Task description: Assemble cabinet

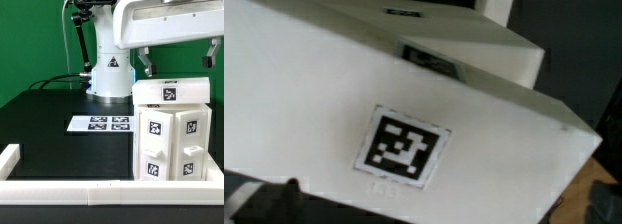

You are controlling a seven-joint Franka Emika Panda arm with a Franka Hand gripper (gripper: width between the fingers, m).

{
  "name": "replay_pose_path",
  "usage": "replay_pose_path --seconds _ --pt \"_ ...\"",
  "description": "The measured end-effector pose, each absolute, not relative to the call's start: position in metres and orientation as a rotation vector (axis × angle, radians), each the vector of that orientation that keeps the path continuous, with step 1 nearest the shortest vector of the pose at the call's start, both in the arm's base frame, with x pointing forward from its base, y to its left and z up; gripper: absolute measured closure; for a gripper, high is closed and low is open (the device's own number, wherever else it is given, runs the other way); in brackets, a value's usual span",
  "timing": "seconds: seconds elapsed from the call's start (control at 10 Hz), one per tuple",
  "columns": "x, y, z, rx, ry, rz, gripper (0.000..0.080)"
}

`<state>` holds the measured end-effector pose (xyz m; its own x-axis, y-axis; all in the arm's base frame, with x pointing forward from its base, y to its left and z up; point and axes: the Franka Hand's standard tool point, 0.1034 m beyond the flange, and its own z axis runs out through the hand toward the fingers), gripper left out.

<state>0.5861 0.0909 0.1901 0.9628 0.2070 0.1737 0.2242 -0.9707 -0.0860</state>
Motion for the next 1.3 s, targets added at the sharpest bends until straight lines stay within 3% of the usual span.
replay_pose_path --seconds 0.7,1.3 --pt "0.583 0.092 0.172 -2.734 -1.471 -0.162 0.0002" --pt "0.582 0.088 0.158 -2.666 -1.599 -0.115 0.0027"
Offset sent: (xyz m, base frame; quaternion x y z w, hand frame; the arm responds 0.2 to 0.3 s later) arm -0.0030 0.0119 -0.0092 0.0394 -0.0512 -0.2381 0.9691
